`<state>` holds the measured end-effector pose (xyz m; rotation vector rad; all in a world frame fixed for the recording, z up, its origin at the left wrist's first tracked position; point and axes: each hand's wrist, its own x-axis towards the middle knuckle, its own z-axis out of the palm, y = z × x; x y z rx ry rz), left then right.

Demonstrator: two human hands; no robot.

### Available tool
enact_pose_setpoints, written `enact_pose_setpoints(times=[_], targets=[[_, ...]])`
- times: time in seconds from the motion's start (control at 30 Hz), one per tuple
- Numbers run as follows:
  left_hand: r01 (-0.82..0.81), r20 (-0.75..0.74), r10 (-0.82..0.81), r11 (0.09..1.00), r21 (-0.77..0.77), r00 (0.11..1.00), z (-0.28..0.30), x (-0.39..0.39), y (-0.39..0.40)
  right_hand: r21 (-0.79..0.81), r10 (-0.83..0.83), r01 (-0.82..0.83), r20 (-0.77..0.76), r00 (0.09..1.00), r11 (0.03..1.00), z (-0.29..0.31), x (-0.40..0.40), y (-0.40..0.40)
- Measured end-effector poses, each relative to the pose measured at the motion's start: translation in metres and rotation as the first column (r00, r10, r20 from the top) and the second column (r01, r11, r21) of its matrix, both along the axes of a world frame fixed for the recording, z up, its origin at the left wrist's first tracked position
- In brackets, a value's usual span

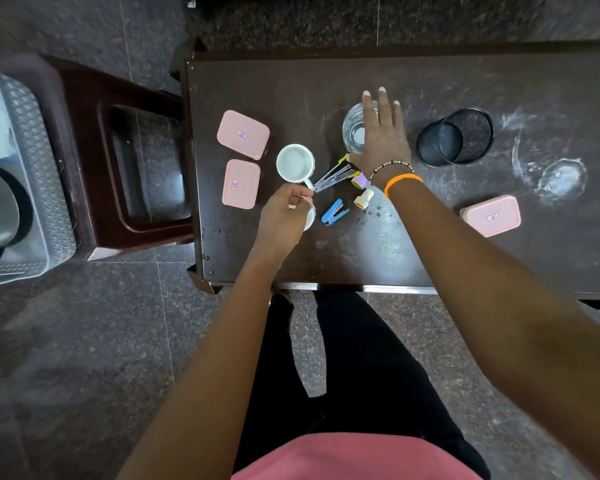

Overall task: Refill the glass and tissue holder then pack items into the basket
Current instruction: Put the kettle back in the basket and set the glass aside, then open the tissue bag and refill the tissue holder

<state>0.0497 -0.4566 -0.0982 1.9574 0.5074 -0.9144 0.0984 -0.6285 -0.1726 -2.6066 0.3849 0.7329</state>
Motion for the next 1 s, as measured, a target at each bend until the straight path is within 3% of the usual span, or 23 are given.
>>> enact_pose_setpoints(times=[0.17, 0.3, 0.43, 0.8, 0.9, 1.0], targets=[[-0.009, 0.08, 0.015, 0.997, -0.072, 0.997, 0.006, 0.002, 0.011, 0.035, 0.021, -0.024, 0.093, 0.995, 0.999, 0.016, -0.011, 0.017], [-0.148, 0.113, 0.158, 0.985, -0.091, 0.981, 0.011, -0.002, 0.042, 0.221, -0.036, -0.006, 0.184, 0.982, 0.975, 0.036, -0.033, 0.058], [-0.303, 0.123, 0.317, 0.946, -0.117, 0.94, 0.028, -0.011, 0.092, 0.324, 0.041, -0.119, 0.238, 0.97, 0.939, 0.058, -0.041, 0.116], [-0.678, 0.192, 0.701, 0.713, -0.178, 0.687, 0.056, -0.009, 0.302, 0.455, 0.309, -0.441, 0.336, 0.89, 0.773, 0.101, 0.005, 0.351], [-0.707, 0.173, 0.727, 0.687, -0.169, 0.664, 0.051, -0.002, 0.357, 0.414, 0.364, -0.508, 0.379, 0.851, 0.756, 0.101, 0.026, 0.421], [-0.696, 0.154, 0.716, 0.698, -0.169, 0.681, 0.046, 0.005, 0.401, 0.238, 0.507, -0.599, 0.353, 0.787, 0.764, 0.089, 0.054, 0.482]])
